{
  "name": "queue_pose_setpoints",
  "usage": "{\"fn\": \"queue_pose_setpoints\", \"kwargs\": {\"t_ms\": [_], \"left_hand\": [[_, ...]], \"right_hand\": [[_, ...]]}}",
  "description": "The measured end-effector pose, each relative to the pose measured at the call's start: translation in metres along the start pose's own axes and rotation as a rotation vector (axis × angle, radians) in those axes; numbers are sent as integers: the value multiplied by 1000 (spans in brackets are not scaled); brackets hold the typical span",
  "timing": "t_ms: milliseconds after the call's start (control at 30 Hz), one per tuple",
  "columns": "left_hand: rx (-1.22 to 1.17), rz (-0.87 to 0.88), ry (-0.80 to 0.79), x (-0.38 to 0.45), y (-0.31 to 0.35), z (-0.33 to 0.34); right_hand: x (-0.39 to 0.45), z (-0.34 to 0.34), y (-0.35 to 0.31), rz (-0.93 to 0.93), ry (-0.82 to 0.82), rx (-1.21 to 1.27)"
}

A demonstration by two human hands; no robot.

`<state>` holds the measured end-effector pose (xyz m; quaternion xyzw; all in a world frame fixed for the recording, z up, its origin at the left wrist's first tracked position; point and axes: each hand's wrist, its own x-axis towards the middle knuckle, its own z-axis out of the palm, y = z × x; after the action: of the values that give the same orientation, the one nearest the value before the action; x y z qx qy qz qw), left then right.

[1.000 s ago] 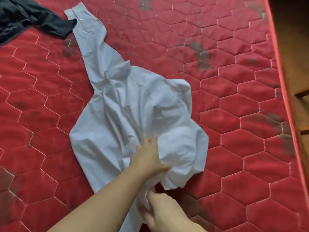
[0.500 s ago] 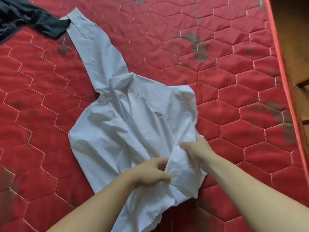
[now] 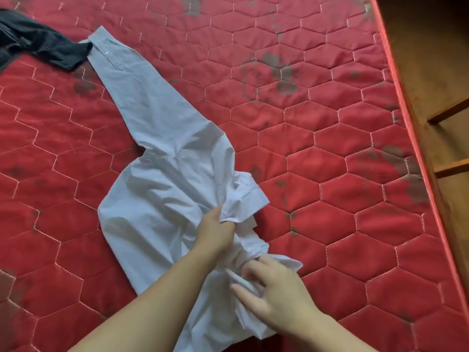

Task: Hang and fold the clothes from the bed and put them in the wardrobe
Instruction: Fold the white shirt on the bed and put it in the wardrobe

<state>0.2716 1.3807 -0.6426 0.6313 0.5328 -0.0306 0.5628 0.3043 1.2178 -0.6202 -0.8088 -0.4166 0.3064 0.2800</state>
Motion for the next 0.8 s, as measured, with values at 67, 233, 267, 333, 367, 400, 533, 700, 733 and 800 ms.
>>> {"fn": "queue_pose_setpoints", "kwargs": {"t_ms": [67,233,267,333,367,400,533,700,733,800], "left_hand": [[-173,-27,-37,-4,5,-7],[-355,45,-258,-25,34,-40],[-337,92,-278,-32,40,-51],[-192,229,-210,-47,56,-80],[-72,302,-139,-53,66,-96],[77,361,-67,-59,77,-113],[612,345,20,-83,124,-183],[715,302,26,-115,177,-253],[654,329,50,-124,193,-261],[454,398,82,-148,230,-277]], "right_hand": [[5,-1,4,135,305,65],[28,-15,-17,442,213,541],[28,-19,-25,425,171,599],[27,-35,-47,350,167,524],[28,-47,-60,301,193,486],[29,-63,-77,254,225,460],[32,-150,-169,86,347,529],[13,-247,-274,-77,380,669],[8,-260,-289,-72,398,635],[-2,-284,-310,-1,467,499]]}}
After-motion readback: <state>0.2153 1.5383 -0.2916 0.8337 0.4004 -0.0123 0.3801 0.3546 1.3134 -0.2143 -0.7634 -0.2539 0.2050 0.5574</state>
